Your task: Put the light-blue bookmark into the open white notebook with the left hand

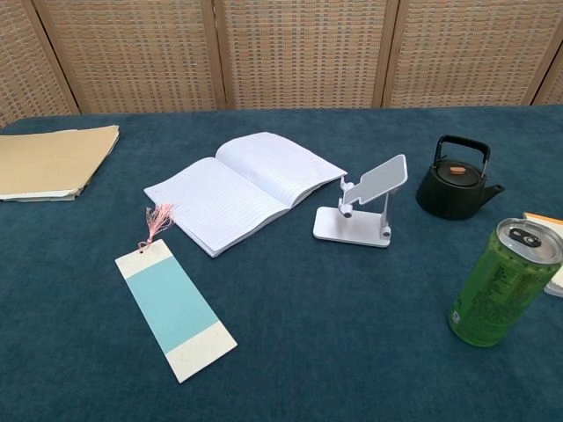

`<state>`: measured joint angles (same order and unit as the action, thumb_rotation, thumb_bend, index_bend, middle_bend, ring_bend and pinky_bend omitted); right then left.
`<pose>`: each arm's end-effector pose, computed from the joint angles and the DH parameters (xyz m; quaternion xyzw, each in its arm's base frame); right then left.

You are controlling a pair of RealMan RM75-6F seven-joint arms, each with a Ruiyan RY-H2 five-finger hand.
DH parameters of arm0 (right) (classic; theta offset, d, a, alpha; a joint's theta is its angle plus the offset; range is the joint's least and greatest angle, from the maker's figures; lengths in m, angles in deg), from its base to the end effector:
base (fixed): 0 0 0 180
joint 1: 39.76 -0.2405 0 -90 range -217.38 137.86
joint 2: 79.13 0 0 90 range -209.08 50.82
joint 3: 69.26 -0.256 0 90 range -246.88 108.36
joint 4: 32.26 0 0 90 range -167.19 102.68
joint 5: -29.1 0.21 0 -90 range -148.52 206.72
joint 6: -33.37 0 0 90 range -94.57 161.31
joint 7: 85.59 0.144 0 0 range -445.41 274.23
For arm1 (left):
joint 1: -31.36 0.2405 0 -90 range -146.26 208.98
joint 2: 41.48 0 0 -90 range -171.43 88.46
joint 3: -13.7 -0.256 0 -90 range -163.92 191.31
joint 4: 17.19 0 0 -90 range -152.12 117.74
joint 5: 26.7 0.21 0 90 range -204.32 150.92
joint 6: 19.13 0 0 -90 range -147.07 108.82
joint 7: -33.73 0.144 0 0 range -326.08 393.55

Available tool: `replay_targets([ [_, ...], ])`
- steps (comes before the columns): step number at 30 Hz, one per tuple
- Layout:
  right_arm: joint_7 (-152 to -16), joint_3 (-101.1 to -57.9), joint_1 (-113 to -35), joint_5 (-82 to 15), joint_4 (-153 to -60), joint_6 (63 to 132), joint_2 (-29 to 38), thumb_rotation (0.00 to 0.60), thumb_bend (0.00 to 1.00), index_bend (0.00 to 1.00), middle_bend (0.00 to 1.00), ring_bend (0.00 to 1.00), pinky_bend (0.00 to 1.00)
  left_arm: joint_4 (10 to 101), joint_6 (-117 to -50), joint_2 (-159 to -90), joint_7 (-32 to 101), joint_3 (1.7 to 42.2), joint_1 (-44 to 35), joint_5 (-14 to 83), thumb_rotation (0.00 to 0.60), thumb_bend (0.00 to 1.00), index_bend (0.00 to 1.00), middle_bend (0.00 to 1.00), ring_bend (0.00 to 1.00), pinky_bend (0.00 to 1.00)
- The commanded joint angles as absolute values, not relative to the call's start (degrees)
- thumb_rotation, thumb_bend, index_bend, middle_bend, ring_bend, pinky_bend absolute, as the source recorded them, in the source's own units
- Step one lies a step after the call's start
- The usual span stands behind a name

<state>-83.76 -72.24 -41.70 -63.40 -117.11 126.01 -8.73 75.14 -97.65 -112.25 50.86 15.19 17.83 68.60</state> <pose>-0.3126 -0.1648 0.1464 0.5880 -0.3435 0.4368 0.5878 -0.2548 0.2122 0.0962 -0.7260 -0.2633 -0.3702 0.5163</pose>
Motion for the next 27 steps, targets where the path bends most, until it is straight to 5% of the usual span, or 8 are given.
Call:
replay_targets([
  [1,-83.29,-72.66,-41.73,-62.47,-116.52,125.66,-8.65,0.600,0.09,0.04,0.00,0.00,0.00,75.80,-90.46,-110.64,51.93,16.33,12.46,68.84,0.600,0.00,0.00,0.00,0.00,0.00],
  [8,-81.60,-73.96,-41.98,-58.25,-113.87,123.16,-8.10,0.600,0.09,0.05,0.00,0.00,0.00,75.20,-75.32,-112.45,52.82,18.08,1.96,67.49,0.600,0.00,0.09,0.00,0.00,0.00],
  [27,-79.27,-75.27,-42.28,-54.73,-109.00,121.03,-6.34,0.600,0.09,0.05,0.00,0.00,0.00,70.43,-61.24,-119.96,56.29,17.06,-9.27,62.46,0.600,0.00,0.29,0.00,0.00,0.00],
])
